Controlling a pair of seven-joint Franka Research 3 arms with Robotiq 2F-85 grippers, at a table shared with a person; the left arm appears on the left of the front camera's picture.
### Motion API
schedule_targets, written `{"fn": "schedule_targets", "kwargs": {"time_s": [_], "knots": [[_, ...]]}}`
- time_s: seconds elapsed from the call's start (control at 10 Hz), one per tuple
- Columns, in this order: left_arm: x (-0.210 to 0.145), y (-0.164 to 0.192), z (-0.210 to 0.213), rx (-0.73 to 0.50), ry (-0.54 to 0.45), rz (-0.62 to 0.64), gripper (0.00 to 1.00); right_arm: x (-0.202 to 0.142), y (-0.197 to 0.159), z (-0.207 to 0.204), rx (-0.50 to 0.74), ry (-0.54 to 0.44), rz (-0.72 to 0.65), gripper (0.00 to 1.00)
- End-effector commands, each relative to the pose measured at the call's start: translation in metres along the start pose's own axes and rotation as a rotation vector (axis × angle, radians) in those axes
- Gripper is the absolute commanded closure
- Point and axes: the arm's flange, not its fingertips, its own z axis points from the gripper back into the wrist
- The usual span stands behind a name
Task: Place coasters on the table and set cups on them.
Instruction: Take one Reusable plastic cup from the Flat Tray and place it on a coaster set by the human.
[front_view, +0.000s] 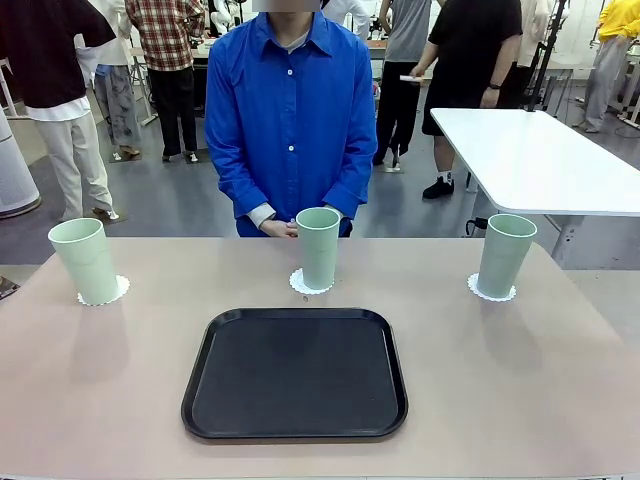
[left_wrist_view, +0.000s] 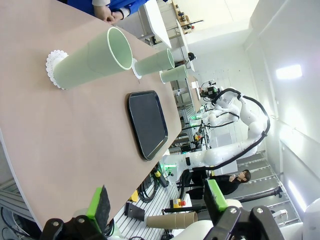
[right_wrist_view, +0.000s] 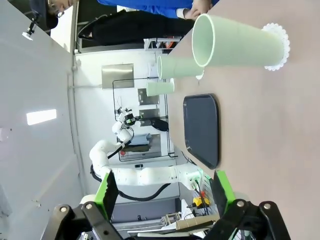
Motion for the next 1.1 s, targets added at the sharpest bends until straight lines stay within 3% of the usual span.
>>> {"fn": "schedule_targets", "kwargs": {"time_s": [0.0,0.1,1.0], "knots": [[-0.002,-0.003,0.000,-0.003,0.006,-0.007,0.00,0.003,0.018,-0.011,-0.013,-0.051,-0.031,0.00],[-0.002,-0.003,0.000,-0.003,0.006,-0.007,0.00,0.000,0.000,0.000,0.000,0.000,0.000,0.00],[-0.002,-0.003,0.000,-0.003,0.006,-0.007,0.00,0.000,0.000,0.000,0.000,0.000,0.000,0.00]]}}
